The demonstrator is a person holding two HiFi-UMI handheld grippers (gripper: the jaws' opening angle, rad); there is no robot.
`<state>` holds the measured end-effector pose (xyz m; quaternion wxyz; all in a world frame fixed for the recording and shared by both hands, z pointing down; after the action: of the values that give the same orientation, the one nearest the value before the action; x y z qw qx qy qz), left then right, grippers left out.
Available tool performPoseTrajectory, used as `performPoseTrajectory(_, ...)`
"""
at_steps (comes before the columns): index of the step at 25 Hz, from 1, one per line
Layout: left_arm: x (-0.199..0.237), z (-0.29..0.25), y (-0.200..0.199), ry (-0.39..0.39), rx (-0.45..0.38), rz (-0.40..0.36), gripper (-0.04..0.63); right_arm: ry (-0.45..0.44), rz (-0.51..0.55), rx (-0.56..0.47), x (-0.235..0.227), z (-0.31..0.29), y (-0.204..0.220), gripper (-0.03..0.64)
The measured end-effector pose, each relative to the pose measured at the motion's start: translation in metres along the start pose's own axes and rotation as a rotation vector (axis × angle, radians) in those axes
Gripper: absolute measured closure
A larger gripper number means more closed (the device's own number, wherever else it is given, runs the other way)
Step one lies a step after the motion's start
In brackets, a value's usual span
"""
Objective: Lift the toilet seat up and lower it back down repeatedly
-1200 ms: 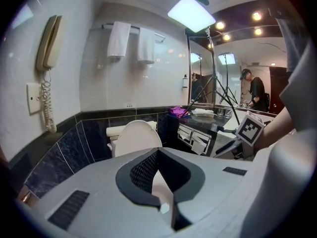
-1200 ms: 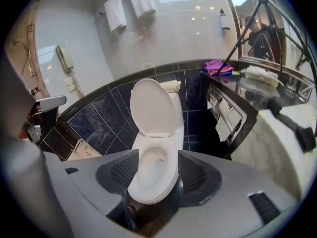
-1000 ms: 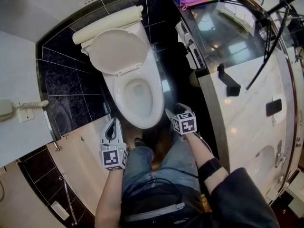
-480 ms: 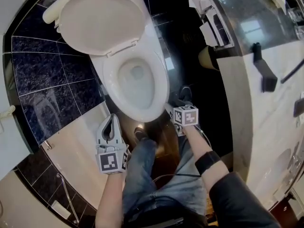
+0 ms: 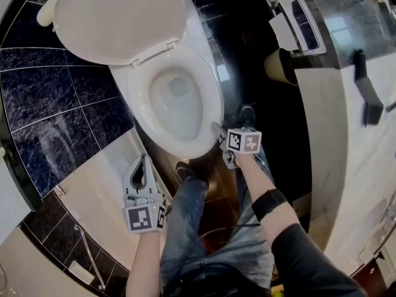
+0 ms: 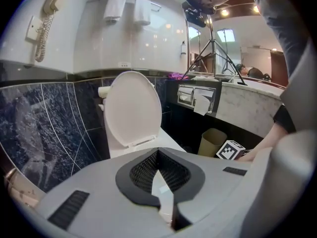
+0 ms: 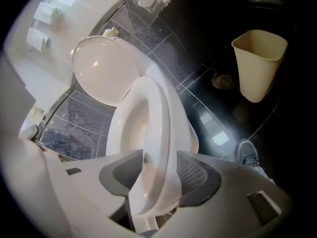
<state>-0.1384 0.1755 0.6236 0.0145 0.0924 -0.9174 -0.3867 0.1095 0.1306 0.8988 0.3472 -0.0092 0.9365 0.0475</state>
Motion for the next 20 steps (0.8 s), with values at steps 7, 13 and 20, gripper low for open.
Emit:
performPoseTrajectory(7,0.008,-0.005,0.010,-0.003,0.015,0.020,0.597,0.019,-0.057,-0.006,0.004,-0.003,-0.004,0.413)
performPoseTrajectory(13,0.011,-0.004,0.017,0.000,0.028,0.042,0.597,0.033,-0.105,-0.012,0.007,0.001,-0.004,0.454)
performPoseTrajectory(20,0.015,-0.005,0.022,0.005,0.038,0.054,0.597,-0.014,-0.138,-0.001,0.005,0.002,-0.005,0.466)
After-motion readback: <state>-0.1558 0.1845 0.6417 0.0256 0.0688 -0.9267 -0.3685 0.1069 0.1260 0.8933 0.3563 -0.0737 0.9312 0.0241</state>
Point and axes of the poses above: the fingertips, and each gripper's own axes: z backward along the fingers, x to its left, y out of its underside, the point moved 5 cm from there along z, backward along the fingers, and after that the axes turned 9 degrees about x, right-handed, at the moved point
